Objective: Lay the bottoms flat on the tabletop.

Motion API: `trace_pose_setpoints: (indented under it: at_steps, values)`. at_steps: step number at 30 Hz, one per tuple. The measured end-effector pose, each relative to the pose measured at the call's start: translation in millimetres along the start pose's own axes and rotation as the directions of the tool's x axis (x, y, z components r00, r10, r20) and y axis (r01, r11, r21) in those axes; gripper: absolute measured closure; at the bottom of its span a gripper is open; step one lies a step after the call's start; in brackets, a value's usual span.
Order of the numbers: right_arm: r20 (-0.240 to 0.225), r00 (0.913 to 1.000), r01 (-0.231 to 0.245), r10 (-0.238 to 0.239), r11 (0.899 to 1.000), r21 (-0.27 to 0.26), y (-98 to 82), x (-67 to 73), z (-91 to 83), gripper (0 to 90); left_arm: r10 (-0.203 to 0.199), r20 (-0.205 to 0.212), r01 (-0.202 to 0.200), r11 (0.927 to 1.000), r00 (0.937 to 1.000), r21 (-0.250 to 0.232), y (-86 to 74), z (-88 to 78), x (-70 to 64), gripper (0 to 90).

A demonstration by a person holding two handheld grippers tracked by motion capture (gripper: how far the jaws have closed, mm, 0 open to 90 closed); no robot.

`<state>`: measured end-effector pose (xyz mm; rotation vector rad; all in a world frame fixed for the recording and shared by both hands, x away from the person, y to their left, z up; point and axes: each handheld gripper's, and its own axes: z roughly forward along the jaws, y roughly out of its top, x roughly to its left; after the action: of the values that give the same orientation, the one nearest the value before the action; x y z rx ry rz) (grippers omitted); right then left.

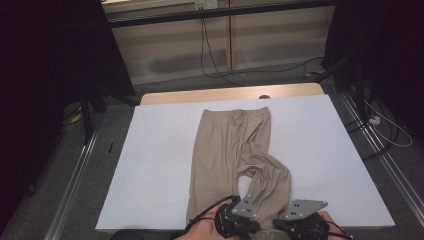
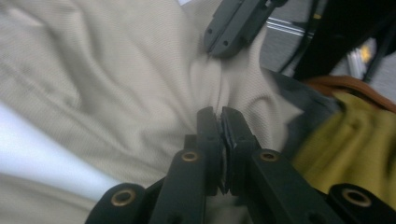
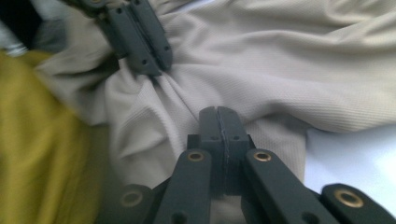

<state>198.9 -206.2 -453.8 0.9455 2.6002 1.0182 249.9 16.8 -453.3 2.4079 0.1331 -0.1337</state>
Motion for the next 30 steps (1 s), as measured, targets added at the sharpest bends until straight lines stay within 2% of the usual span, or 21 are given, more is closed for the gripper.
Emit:
trace_pose_setpoints:
  at_steps: [1, 2, 3, 4, 6, 9, 12, 13, 15, 17, 18, 19, 20, 21, 22, 23, 24, 25, 28, 29, 30]
  values:
    - [-0.031, 0.9995, 0.004, -0.003, 1.0, 0.014, -2.6, 4.0, -0.7, 90.0, -0.001, 0.003, 0.001, 0.9999, 1.0, 0.012, -0.3, -0.3, -3.4, 87.1]
    - [-0.037, 0.9992, 0.013, -0.013, 1.0, 0.026, -4.2, 7.1, -0.2, 90.0, -0.013, 0.016, 0.013, 0.9999, 0.9998, -0.004, -1.3, 0.5, -7.4, 86.9]
    - [-0.045, 0.9987, 0.026, -0.024, 0.999, 0.038, -5.9, 11.3, 0.7, 89.3, -0.01, 0.015, 0.01, 0.9999, 0.9998, 0.006, -0.7, -1.0, -8.1, 85.6]
    - [-0.047, 0.9986, 0.026, -0.024, 0.999, 0.033, -6.2, 12.7, 0.9, 87.8, -0.016, 0.019, 0.016, 0.9996, 0.9997, -0.024, -0.2, -1.8, -8.3, 83.9]
    - [-0.053, 0.9986, 0.002, -0.002, 1.0, 0.001, -4.6, 8.9, -1.9, 78.6, -0.014, 0.017, 0.015, 0.9982, 0.9998, -0.058, 2.4, -6.2, -3.9, 76.7]
    - [-0.034, 0.9974, -0.066, 0.064, 0.996, -0.059, -1.5, -4.5, -7.4, 71.1, -0.039, -0.048, 0.034, 0.9939, 0.9981, -0.105, 7.5, -16.5, 9.7, 71.4]
    - [0.008, 0.9956, -0.092, 0.093, 0.99, -0.103, 3.1, -13.3, -10.2, 70.2, -0.043, -0.128, 0.027, 0.9917, 0.9908, -0.125, 11.5, -18.3, 26.9, 68.1]
    - [0.032, 0.995, -0.091, 0.095, 0.99, -0.111, 5.1, -16.2, -9.9, 68.1, -0.037, -0.145, 0.023, 0.9948, 0.9888, -0.099, 11.9, -15.8, 33.5, 67.5]
    - [0.057, 0.9929, -0.097, 0.104, 0.989, -0.115, 8.2, -24.0, -6.7, 63.7, -0.018, -0.176, 0.007, 0.9982, 0.9842, -0.06, 11.2, -7.7, 36.5, 63.3]
    - [0.065, 0.9925, -0.097, 0.103, 0.991, -0.09, 9.2, -28.0, -1.3, 60.0, -0.001, -0.179, -0.003, 0.9998, 0.9838, -0.018, 7.9, 0.2, 35.4, 66.4]
    - [0.071, 0.9924, -0.096, 0.101, 0.993, -0.07, 9.0, -28.8, 2.5, 60.9, 0.009, -0.192, -0.014, 0.9996, 0.9813, -0.026, 6.4, 0.8, 32.3, 70.4]
    - [0.079, 0.9926, -0.09, 0.093, 0.995, -0.043, 8.2, -29.1, 6.4, 64.1, 0.007, -0.169, -0.01, 0.9998, 0.9856, -0.017, 6.5, -0.2, 30.5, 79.5]
    - [0.1, 0.9919, -0.075, 0.078, 0.996, -0.04, 7.1, -28.1, 7.7, 70.3, -0.005, -0.155, 0.003, 1.0, 0.9879, -0.009, 5.6, -1.8, 28.5, 88.7]
    - [0.113, 0.9907, -0.072, 0.075, 0.997, -0.03, 6.9, -27.1, 6.0, 81.1, -0.01, -0.151, 0.008, 0.9998, 0.9885, -0.016, 3.6, -2.4, 26.4, 89.8]
    - [0.098, 0.9922, -0.075, 0.077, 0.997, -0.024, 5.5, -27.4, 4.2, 87.8, -0.016, -0.131, 0.014, 0.9998, 0.9912, -0.012, 2.1, -4.0, 24.9, 90.0]
    - [0.092, 0.9923, -0.081, 0.083, 0.996, -0.025, 3.5, -26.8, 2.7, 89.7, -0.024, -0.117, 0.022, 0.9996, 0.9929, -0.015, 0.9, -4.7, 23.6, 90.0]
    - [0.089, 0.9929, -0.077, 0.079, 0.997, -0.022, 2.4, -25.5, 1.4, 90.0, -0.03, -0.126, 0.032, 0.9994, 0.9915, 0.013, 0.0, -7.4, 19.9, 90.0]
    - [0.08, 0.9948, -0.063, 0.064, 0.998, -0.014, 1.2, -22.5, -0.6, 90.0, -0.032, -0.109, 0.032, 0.9995, 0.9935, -0.01, -1.8, -6.6, 18.7, 90.0]
    - [0.052, 0.9982, -0.031, 0.031, 1.0, 0.003, -0.6, -13.7, -2.1, 90.0, -0.031, -0.086, 0.032, 0.9995, 0.9958, 0.008, -2.6, -8.0, 11.0, 90.0]
    - [0.043, 0.9988, -0.023, 0.023, 1.0, 0.009, -1.5, -10.4, -3.0, 90.0, -0.035, -0.08, 0.035, 0.9994, 0.9962, 0.0, -3.1, -7.3, 8.9, 90.0]
    - [0.033, 0.9992, -0.022, 0.021, 1.0, 0.011, -2.4, -8.2, -3.9, 90.0, -0.031, -0.098, 0.034, 0.999, 0.9947, 0.029, -2.1, -9.3, 6.1, 90.0]
